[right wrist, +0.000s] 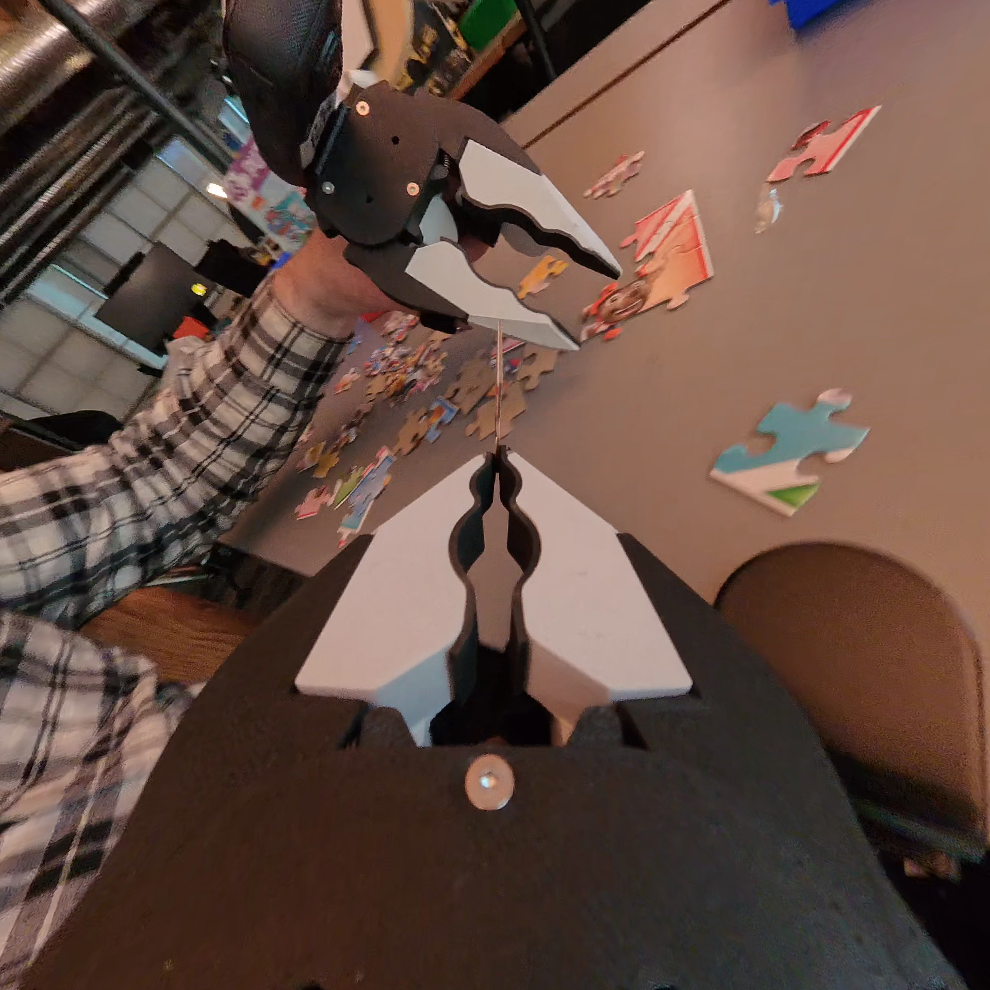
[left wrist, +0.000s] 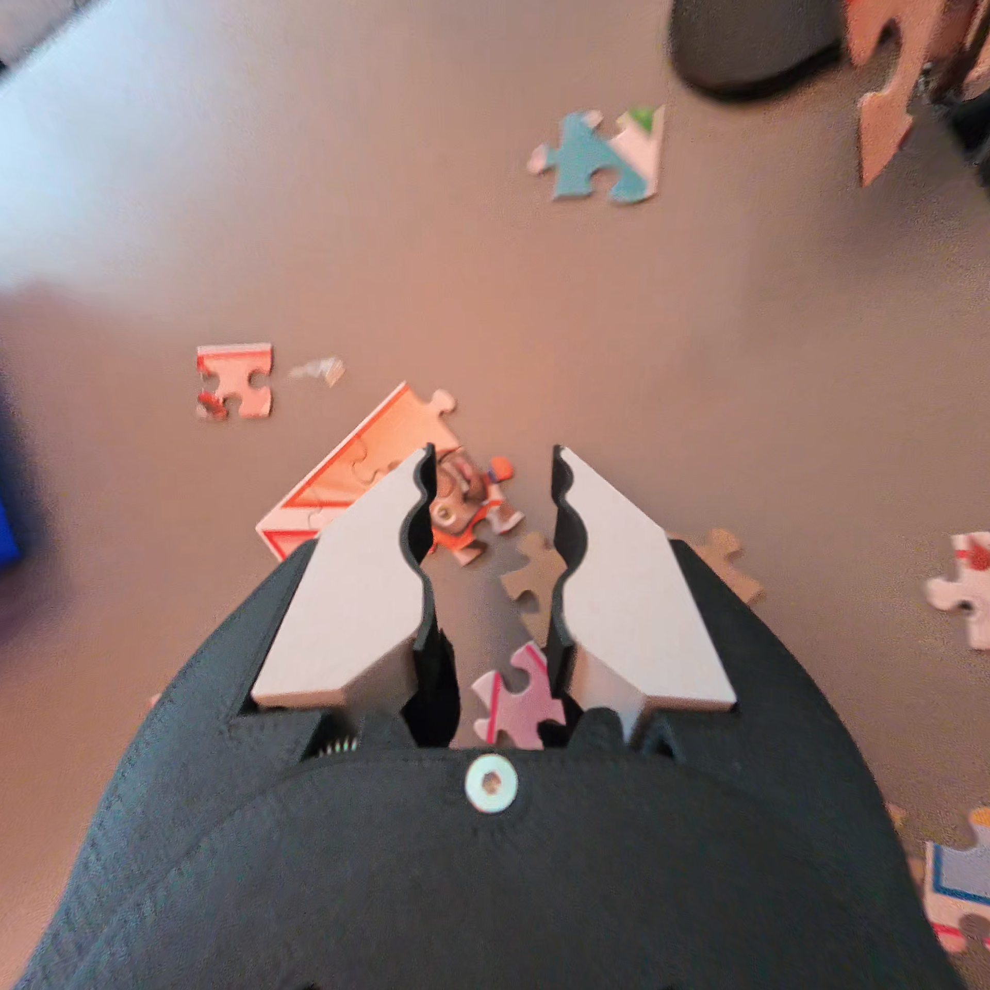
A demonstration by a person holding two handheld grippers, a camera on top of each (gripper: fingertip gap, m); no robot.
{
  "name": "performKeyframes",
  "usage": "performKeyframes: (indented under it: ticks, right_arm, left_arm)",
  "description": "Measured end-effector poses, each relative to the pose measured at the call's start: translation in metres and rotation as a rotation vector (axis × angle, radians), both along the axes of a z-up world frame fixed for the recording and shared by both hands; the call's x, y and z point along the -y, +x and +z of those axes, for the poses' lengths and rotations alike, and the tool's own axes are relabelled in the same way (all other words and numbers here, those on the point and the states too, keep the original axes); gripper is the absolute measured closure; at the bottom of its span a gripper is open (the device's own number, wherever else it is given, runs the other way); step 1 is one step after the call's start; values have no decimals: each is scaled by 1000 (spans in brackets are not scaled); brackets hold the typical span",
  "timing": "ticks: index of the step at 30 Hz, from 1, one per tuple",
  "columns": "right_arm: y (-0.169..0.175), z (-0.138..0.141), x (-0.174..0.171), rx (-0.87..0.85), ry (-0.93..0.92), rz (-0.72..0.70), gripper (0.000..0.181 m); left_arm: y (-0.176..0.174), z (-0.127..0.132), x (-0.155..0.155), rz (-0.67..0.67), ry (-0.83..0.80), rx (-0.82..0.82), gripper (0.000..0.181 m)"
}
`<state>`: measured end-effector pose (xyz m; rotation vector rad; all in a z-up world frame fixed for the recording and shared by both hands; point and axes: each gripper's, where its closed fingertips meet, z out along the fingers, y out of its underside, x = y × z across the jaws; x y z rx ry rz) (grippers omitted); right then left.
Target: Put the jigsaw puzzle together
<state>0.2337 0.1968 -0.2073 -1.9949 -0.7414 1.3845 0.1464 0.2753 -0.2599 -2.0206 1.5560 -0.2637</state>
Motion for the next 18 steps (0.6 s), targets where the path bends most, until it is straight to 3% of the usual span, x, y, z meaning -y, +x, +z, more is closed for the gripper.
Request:
performKeyframes:
  ticks: [2,7,11,18]
  right_arm:
    - [-13,-1,-20,22,-18,-9,181]
    - [-34,-23,-63,89,-145,-45,181]
    - [-48,-35,-73,123,-232,-44,181]
    - [-64,-54,-87,163,-350,-119,181]
  left_arm:
    - [-9,-14,-11,33,-55,-14,138]
    - [1,-18,-13,83,-106,76,145]
    - [7,-18,-9,127,-93,114,148]
    - [3,-17,-2,89,-93,114,144]
